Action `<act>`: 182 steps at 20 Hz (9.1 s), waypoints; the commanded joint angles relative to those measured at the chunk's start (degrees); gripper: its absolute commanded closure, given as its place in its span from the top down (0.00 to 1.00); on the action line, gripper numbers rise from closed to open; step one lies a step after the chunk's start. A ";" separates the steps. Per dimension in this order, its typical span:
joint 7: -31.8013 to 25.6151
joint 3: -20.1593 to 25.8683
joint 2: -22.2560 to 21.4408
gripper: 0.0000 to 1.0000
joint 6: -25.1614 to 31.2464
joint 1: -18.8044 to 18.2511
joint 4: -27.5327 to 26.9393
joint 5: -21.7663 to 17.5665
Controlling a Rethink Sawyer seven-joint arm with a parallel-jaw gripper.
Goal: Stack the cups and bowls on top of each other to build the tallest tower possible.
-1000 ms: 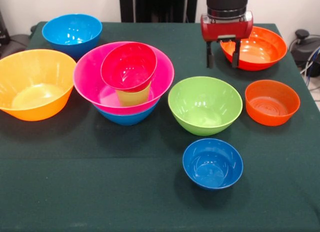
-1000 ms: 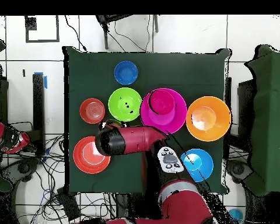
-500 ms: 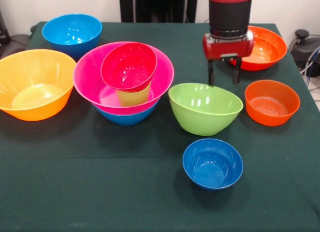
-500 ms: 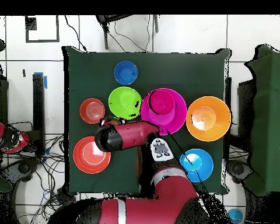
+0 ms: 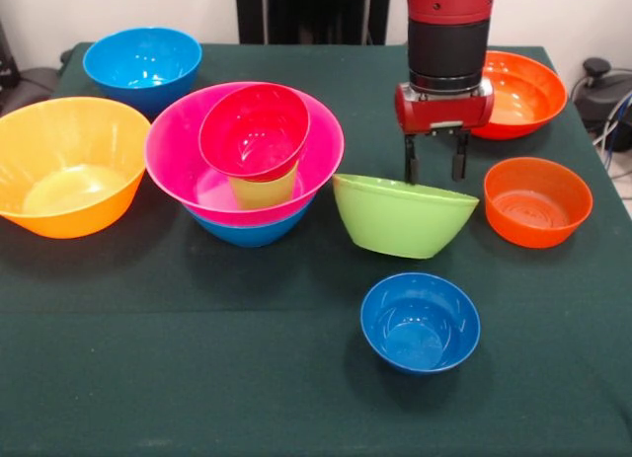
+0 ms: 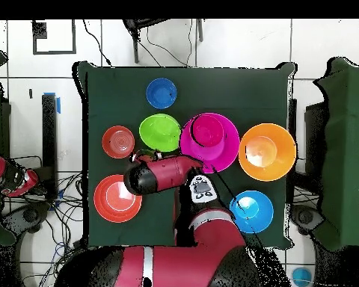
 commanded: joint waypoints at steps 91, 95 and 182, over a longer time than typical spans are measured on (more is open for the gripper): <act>5.97 -5.67 1.95 0.00 -0.03 6.92 -8.64 0.08; 6.90 -5.82 0.35 0.00 -1.08 7.24 -6.04 0.13; 3.38 -16.64 -17.03 0.00 28.52 11.75 -10.72 8.10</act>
